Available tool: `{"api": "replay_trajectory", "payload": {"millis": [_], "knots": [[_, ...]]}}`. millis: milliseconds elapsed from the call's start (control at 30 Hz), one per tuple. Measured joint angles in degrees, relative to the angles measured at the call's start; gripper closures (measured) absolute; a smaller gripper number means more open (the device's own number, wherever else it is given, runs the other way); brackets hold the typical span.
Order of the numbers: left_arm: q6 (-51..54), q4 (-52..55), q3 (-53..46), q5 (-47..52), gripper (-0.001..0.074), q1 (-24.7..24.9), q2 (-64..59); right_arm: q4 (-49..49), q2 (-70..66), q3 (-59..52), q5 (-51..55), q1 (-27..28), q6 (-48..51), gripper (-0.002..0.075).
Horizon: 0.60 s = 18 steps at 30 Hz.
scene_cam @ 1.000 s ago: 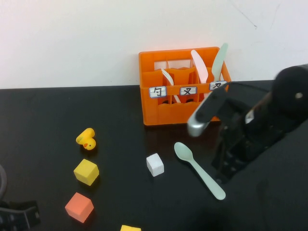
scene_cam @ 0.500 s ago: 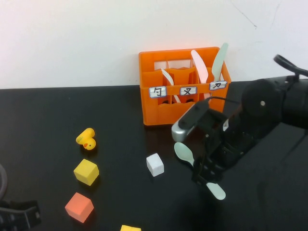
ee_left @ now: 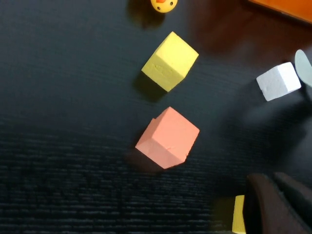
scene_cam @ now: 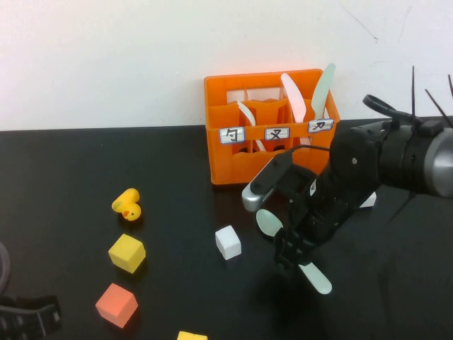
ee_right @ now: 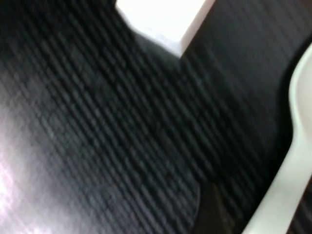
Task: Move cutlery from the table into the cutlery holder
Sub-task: Pick up the spoon
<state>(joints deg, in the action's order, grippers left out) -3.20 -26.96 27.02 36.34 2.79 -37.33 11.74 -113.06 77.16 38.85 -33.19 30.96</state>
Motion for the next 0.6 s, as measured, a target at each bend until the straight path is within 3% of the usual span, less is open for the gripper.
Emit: {"api": "replay_trajectory", "payload": {"millis": [433,600], "knots": [[1.08,-2.71,-1.34,-1.13,0.0736,0.0,0.0,0.12,-2.14,0.52,-1.09,0.0,-0.36,0.0292],[1.3,-2.82,-1.34,-1.26,0.0736,0.0,0.0,0.12,-2.28,0.61,-1.09,0.0,0.01,0.0389]]}}
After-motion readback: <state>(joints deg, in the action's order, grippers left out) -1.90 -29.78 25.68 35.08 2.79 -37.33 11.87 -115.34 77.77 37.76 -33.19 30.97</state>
